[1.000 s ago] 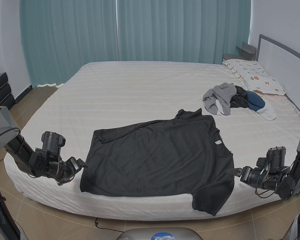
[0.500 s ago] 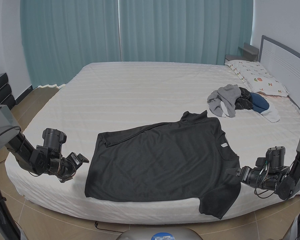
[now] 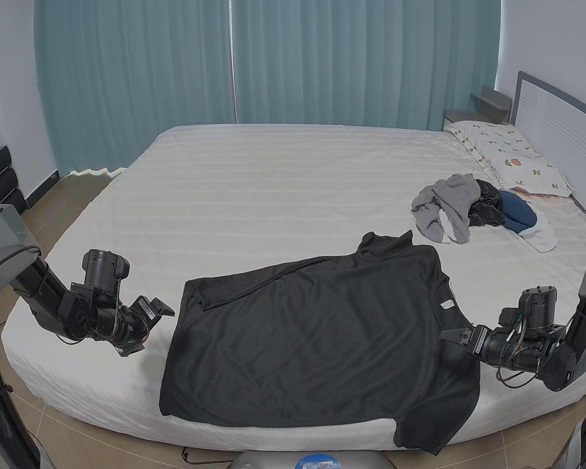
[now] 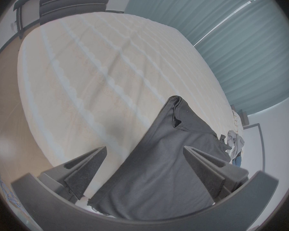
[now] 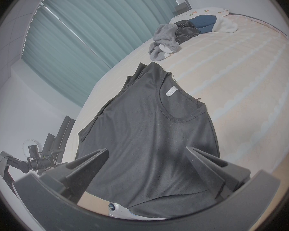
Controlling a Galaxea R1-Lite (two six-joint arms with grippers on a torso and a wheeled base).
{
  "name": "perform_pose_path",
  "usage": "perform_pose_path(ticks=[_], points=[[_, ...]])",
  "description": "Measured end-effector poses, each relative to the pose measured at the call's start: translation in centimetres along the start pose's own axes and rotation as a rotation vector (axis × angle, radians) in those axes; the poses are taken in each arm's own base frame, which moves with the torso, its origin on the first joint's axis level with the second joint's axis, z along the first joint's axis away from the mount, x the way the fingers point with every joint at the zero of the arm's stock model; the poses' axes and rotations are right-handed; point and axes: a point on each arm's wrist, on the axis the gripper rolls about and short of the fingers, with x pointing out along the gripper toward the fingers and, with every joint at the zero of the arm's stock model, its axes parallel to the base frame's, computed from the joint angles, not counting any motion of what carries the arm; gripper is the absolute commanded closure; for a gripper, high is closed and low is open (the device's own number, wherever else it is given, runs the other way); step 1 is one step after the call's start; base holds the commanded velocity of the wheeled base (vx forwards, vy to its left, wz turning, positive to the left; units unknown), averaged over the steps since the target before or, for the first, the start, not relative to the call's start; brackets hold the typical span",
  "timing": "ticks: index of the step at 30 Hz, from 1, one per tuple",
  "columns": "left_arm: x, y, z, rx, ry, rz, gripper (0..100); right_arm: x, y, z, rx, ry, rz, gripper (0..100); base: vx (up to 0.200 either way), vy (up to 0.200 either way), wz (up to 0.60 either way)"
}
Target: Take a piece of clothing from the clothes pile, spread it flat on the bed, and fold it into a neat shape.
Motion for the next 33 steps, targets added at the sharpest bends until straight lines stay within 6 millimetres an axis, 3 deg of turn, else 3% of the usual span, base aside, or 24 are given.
perform_pose_path(ticks=[5, 18, 24, 33], points=[[0.0, -0.1, 0.1, -0.004, -0.001, -0.004, 0, 0.0, 0.0, 0.0, 0.000, 0.002, 0.000, 0, 0.000, -0.200, 0.00], [0.1, -0.2, 0.0, 0.005, -0.007, 0.001, 0, 0.0, 0.2, -0.2, -0.006, 0.008, 0.003, 0, 0.000, 0.000, 0.00], [0.1, -0.2, -0.1, 0.008, -0.010, 0.005, 0, 0.0, 0.3, -0.4, -0.006, 0.016, 0.007, 0, 0.200, 0.000, 0.00], [-0.2, -1.0, 0.2, 0.008, -0.017, -0.027, 0, 0.3, 1.5, -0.9, 0.094, 0.047, 0.062, 0, 0.000, 0.000, 0.00]])
